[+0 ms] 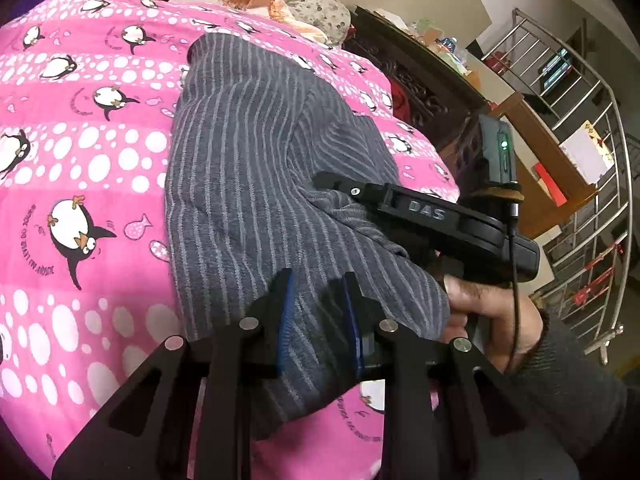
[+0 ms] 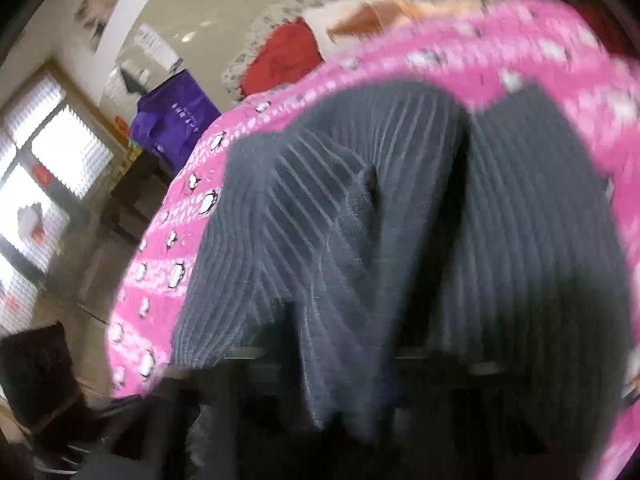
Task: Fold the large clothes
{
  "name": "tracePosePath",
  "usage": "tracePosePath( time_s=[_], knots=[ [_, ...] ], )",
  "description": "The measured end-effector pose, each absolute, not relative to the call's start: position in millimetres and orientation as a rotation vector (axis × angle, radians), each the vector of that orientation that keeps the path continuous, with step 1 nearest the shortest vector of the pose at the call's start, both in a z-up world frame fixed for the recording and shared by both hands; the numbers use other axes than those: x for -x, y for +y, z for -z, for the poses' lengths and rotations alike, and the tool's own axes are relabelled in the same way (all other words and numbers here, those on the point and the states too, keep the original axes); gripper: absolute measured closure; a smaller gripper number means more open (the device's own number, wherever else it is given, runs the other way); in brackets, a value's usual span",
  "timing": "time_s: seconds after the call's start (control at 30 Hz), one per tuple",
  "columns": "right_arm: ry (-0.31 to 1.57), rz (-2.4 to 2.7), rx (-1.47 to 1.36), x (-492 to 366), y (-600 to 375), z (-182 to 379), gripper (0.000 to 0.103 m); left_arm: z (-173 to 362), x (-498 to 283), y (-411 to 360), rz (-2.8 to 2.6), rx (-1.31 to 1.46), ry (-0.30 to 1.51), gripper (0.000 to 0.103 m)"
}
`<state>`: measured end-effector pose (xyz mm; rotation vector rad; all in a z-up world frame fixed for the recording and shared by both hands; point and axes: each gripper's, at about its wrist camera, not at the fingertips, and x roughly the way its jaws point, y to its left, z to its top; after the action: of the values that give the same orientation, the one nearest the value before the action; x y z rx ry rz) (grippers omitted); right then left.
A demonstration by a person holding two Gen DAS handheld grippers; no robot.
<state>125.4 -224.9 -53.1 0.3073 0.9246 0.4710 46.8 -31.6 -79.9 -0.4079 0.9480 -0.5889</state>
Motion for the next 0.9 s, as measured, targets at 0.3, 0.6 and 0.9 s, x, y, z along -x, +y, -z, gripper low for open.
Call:
tracePosePath(
  time_s=[0.3,0.6,0.9],
  knots=[
    [0.864,-0.488,-0.116,-142,-279,-15,0.093,64,-58,17,0.449,0.515,0.881,0.081],
    [1.004,-0.521,-0.538,-144,-380,77,0.090,56,-67,-22,0.501,0.458,0.899,0.081],
    [0.833,-0.517,-0.150,-70,-340,-37,0.089,53,-77,-77,0.612,0.309,0.929,0.081]
  ],
)
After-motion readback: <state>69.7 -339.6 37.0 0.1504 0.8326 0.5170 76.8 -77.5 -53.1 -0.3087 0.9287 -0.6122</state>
